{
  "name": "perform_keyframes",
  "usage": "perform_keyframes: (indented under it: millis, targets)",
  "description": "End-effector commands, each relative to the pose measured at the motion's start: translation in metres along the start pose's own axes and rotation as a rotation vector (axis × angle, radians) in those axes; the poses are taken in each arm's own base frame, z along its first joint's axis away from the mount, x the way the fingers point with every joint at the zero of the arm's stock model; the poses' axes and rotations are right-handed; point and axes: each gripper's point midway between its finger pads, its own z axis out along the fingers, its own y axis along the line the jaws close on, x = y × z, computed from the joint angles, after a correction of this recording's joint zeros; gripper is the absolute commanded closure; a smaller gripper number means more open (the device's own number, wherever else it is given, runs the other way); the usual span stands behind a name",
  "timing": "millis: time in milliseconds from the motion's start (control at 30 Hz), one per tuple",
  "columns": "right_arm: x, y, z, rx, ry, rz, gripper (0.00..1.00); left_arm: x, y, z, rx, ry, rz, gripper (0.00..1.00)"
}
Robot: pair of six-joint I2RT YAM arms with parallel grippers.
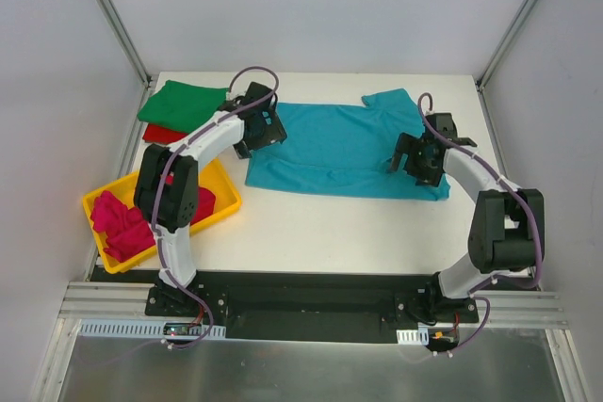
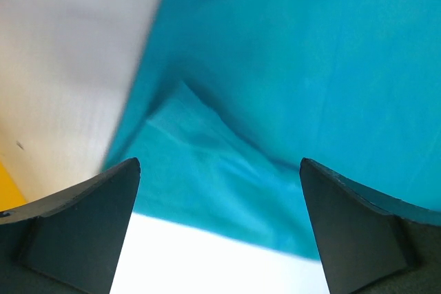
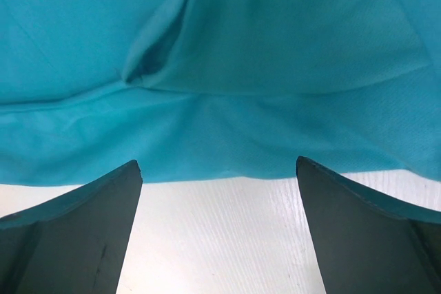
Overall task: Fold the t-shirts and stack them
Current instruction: Fold the flattened tshirt in 1/3 of the way
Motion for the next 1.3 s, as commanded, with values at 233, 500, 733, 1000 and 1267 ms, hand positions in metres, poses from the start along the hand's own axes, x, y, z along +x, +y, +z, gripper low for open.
perform_keyframes:
  millis: [233, 500, 733, 1000, 1267]
  targets:
    - [-0.067, 0.078, 0.038, -0.194, 0.028, 0.020, 0.04, 0.058, -0.010, 0.002, 0.065, 0.130, 0.072, 0.01]
    - [-0.135, 0.105, 0.065, -0.218, -0.025, 0.029, 0.04, 0.056, -0.004, -0.002, 0.059, 0.120, 0.094, 0.01]
    - [-0.108, 0.047, 0.017, 0.014, -0.073, -0.030, 0.04, 0.054, -0.011, -0.006, 0.090, 0.123, 0.098, 0.01]
    - [-0.029, -0.018, 0.035, 0.082, 0.127, 0.082, 0.04, 0.078, -0.017, 0.018, 0.100, 0.243, 0.092, 0.01]
    - [0.005, -0.060, 0.038, 0.124, 0.199, 0.234, 0.04, 0.126, 0.023, 0.018, 0.021, 0.344, 0.117, 0.01]
